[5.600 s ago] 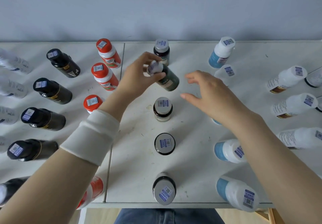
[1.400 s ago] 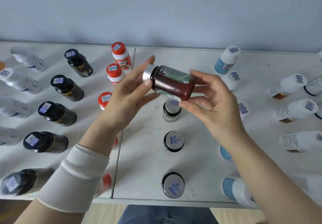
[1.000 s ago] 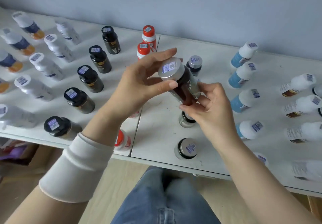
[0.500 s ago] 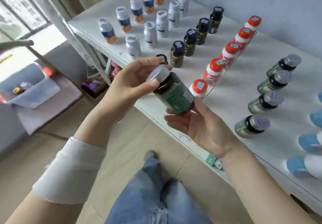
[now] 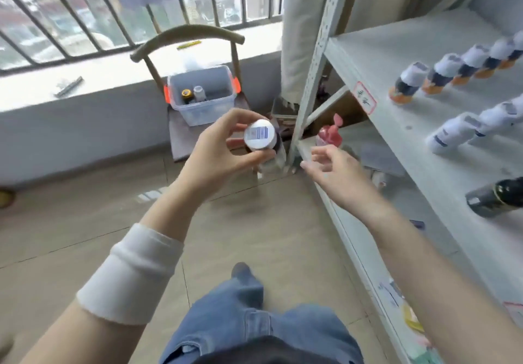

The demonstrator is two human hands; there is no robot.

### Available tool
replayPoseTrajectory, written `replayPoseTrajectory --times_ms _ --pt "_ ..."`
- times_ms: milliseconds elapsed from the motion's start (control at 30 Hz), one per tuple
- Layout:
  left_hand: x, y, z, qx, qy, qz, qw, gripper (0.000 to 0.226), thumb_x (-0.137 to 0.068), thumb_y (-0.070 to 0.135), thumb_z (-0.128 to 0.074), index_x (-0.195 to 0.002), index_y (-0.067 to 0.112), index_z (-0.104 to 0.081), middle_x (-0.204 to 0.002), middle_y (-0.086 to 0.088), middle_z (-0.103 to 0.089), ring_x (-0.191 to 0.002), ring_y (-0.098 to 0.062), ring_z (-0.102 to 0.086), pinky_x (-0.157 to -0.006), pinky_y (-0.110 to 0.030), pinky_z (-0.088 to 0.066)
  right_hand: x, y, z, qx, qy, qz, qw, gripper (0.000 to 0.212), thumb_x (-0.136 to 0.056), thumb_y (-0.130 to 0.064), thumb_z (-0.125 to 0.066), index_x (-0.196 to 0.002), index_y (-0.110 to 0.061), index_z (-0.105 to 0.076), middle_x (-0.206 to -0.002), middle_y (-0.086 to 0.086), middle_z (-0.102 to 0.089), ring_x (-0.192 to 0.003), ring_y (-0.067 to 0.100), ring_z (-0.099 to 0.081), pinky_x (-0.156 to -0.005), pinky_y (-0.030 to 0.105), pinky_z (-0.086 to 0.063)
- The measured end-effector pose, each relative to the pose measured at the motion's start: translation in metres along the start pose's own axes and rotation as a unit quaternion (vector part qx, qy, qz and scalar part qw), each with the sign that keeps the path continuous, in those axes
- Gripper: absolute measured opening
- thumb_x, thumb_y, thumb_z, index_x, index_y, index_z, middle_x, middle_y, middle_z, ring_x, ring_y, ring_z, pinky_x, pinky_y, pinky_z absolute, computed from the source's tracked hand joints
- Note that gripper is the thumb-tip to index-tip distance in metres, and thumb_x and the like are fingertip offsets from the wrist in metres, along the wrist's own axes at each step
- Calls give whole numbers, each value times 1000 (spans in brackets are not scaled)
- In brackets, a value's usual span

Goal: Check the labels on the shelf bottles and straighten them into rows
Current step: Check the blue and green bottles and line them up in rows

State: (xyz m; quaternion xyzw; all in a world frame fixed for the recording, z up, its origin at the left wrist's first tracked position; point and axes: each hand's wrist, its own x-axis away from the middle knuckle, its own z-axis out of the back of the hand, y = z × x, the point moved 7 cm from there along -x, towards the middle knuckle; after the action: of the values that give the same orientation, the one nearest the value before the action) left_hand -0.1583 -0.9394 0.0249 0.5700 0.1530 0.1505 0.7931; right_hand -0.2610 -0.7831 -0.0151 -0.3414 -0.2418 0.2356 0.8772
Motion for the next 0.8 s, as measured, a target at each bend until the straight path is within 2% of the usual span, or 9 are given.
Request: replayPoseTrajectory --times_ms 100,167,233,333,433,500,633,733,800 --pt "-13 -39 54 -52 58 34 996 37 -71 17 -79 -101 22 -57 -102 9 -64 -99 -9 -61 -88 -24 -51 -38 -58 -38 256 25 174 950 42 -85 -31 -62 -122 -12 -53 -122 8 -55 -113 26 -52 -95 36 -41" --pt "-23 -63 81 -91 84 49 991 40 -70 17 -79 -104 18 -57 -104 7 -62 -98 -8 -60 -89 -21 -50 -60 -86 -65 338 44 248 907 40 -76 -27 -72 -110 -9 -60 -108 11 -61 -99 33 -58 -81 42 -48" --pt "-30 -84 94 -108 100 62 987 42 -70 16 -79 -106 17 -57 -107 4 -61 -97 -5 -58 -88 -16 -47 -77 -99 -82 370 54 282 884 40 -63 -23 -80 -96 -7 -65 -93 12 -65 -86 34 -63 -67 39 -51" --pt "-54 -120 113 -116 118 81 983 42 -69 17 -81 -104 18 -58 -106 5 -58 -95 -1 -55 -84 -7 -42 -121 -106 -105 391 26 285 875 40 -57 -23 -82 -89 -8 -66 -89 11 -65 -84 33 -64 -63 36 -51" --pt "-94 -151 126 -135 120 85 980 42 -68 18 -81 -103 17 -58 -104 5 -57 -95 -7 -55 -85 -12 -45 -172 -105 -116 392 4 269 880 41 -56 -23 -83 -89 -8 -66 -88 11 -65 -83 33 -64 -62 37 -52" --pt "-128 -171 133 -133 119 95 979 41 -68 17 -81 -103 16 -58 -104 5 -56 -93 -2 -55 -84 -14 -47 -209 -103 -123 395 -8 261 881 42 -54 -24 -84 -89 -9 -66 -88 10 -65 -82 32 -65 -62 37 -53" --pt "-208 -212 149 -145 122 120 975 42 -68 13 -81 -104 14 -58 -103 6 -54 -93 6 -50 -81 -3 -40 -292 -98 -135 376 -36 239 895 44 -51 -24 -86 -89 -10 -67 -88 9 -67 -86 32 -66 -63 35 -53" --pt "-268 -241 159 -154 117 154 969 42 -69 12 -80 -105 12 -58 -104 3 -53 -99 -4 -49 -88 -14 -44 -352 -99 -141 362 -68 212 905 47 -50 -24 -87 -91 -10 -67 -89 8 -67 -88 31 -67 -62 33 -53" --pt "-304 -264 165 -151 116 174 966 42 -69 13 -79 -105 13 -57 -106 2 -53 -98 -5 -49 -89 -24 -47 -390 -101 -147 355 -78 216 906 49 -50 -22 -87 -92 -9 -67 -90 9 -68 -89 32 -67 -63 34 -54"
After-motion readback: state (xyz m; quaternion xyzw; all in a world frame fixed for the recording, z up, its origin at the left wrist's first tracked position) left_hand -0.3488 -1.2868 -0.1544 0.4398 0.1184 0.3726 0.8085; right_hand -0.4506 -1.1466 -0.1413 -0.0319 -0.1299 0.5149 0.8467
